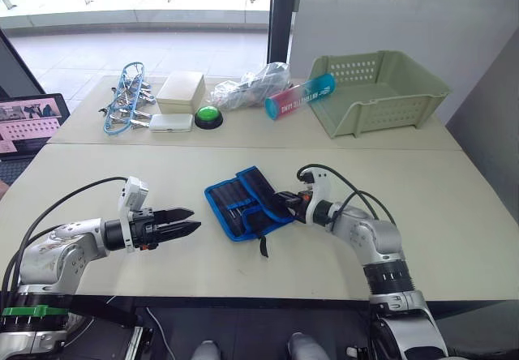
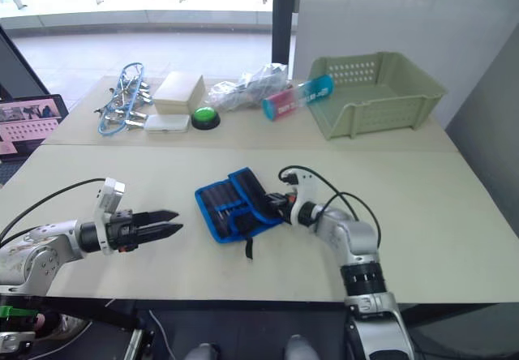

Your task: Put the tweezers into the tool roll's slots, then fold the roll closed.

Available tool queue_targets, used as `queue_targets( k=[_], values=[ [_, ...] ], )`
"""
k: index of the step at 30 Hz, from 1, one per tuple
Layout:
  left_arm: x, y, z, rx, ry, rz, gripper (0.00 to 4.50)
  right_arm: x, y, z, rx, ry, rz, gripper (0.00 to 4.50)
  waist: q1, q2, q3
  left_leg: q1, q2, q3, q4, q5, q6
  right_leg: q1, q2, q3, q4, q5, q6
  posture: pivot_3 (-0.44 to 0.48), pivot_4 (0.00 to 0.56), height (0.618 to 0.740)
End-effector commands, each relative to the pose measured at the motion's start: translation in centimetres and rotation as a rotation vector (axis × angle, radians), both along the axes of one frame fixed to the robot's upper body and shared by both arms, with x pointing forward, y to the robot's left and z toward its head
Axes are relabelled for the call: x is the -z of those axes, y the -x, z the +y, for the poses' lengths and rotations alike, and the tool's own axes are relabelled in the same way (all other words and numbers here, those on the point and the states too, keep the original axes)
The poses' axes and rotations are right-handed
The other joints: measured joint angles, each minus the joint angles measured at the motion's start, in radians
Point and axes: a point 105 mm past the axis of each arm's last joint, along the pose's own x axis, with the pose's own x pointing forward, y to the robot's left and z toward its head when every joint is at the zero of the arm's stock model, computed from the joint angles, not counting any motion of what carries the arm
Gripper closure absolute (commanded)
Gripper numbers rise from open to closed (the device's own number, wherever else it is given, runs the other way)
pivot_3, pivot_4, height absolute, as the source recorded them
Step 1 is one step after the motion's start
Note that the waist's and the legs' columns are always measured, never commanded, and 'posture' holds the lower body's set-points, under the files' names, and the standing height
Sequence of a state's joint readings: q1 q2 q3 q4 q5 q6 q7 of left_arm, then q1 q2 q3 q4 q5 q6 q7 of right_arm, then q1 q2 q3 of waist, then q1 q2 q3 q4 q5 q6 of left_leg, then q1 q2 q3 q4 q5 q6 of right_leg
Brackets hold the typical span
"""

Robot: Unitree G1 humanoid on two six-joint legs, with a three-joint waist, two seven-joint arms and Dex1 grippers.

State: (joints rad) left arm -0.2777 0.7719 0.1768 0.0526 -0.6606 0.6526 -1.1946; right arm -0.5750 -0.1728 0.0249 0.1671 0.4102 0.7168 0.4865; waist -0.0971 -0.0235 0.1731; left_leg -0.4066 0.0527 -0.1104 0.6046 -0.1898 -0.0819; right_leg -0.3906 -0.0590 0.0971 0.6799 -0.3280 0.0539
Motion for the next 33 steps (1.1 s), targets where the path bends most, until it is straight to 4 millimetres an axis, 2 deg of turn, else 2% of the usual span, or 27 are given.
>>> queue_targets(
  k=[1, 4, 7, 10, 13, 15, 20, 24, 29, 33],
  values=[
    [-1.3, 0.1, 0.1, 0.008, -0.01, -0.057, 1.59, 0.8, 0.8, 1.8, -0.055, 0.055, -0.041, 4.48, -0.001, 0.0, 0.0, 0.0, 0.0, 0.0, 0.0, 0.0, 0.0, 0.0, 0.0, 0.0, 0.0, 0.0, 0.0, 0.0, 0.15, 0.74],
    [-1.3, -0.1, 0.0, 0.009, -0.013, -0.058, 1.59, 1.9, 1.1, 2.4, -0.053, 0.112, -0.026, 4.48, -0.003, 0.0, 0.0, 0.002, 0.0, 0.0, 0.0, 0.0, 0.0, 0.001, 0.0, 0.0, 0.0, 0.0, 0.0, 0.0, 0.15, 0.74],
    [-1.1, -0.2, -0.2, 0.008, -0.02, -0.046, 1.59, 3.2, 1.0, 1.8, -0.011, 0.177, 0.017, 4.48, -0.006, 0.0, 0.0, 0.003, 0.0, 0.0, 0.0, 0.0, 0.0, 0.001, 0.001, 0.0, 0.001, 0.0, 0.0, 0.0, 0.15, 0.74],
    [0.2, -0.8, -0.4, -0.045, -0.041, 0.037, 1.59, 3.8, 0.7, 0.9, 0.027, 0.217, 0.055, 4.48, -0.005, -0.001, 0.0, 0.004, 0.0, 0.0, 0.0, 0.0, 0.0, 0.002, 0.001, 0.0, 0.001, 0.0, 0.0, 0.0, 0.15, 0.74],
    [2.2, -1.1, -1.7, -0.101, 0.005, 0.203, 1.59, 3.8, 0.8, 0.6, 0.019, 0.239, 0.045, 4.48, -0.002, -0.001, -0.001, 0.005, 0.0, 0.0, 0.001, 0.0, 0.0, 0.005, 0.0, 0.0, 0.001, 0.0, 0.0, 0.0, 0.15, 0.74],
    [2.9, -1.5, -2.7, -0.155, 0.089, 0.31, 1.59, 3.8, 0.8, 0.6, 0.021, 0.239, 0.043, 4.48, 0.0, -0.001, -0.001, 0.005, 0.0, 0.0, 0.002, 0.0, 0.0, 0.005, 0.0, 0.0, 0.001, 0.0, 0.0, 0.0, 0.15, 0.74],
    [3.3, -2.6, -4.9, -0.251, 0.287, 0.491, 1.59, 3.4, 0.6, 0.6, 0.027, 0.233, 0.03, 4.48, 0.0, -0.003, -0.003, 0.005, 0.0, 0.0, 0.003, 0.0, 0.0, 0.005, 0.0, 0.0, 0.002, 0.0, 0.0, 0.0, 0.15, 0.74],
    [3.7, -3.3, -5.5, -0.338, 0.384, 0.574, 1.59, 3.2, 0.5, 0.5, 0.031, 0.235, 0.022, 4.48, 0.0, -0.004, -0.003, 0.005, 0.0, 0.0, 0.003, 0.0, 0.0, 0.005, 0.0, 0.0, 0.003, 0.0, 0.0, 0.0, 0.15, 0.74],
    [4.5, -2.7, -5.7, -0.377, 0.397, 0.629, 1.59, 2.9, 0.5, 0.2, 0.039, 0.234, 0.017, 4.48, 0.001, -0.004, -0.004, 0.007, -0.001, 0.0, 0.003, 0.0, 0.0, 0.007, 0.0, 0.0, 0.002, 0.0, 0.0, 0.0, 0.15, 0.74],
    [4.5, -2.4, -5.6, -0.385, 0.404, 0.64, 2.72, 2.8, 0.4, 0.2, 0.039, 0.236, 0.013, 4.5, 0.001, -0.004, -0.004, 0.007, -0.001, 0.0, 0.003, 0.0, 0.0, 0.007, 0.0, 0.0, 0.002, 0.0, 0.0, 0.0, 0.15, 0.74]
  ],
)
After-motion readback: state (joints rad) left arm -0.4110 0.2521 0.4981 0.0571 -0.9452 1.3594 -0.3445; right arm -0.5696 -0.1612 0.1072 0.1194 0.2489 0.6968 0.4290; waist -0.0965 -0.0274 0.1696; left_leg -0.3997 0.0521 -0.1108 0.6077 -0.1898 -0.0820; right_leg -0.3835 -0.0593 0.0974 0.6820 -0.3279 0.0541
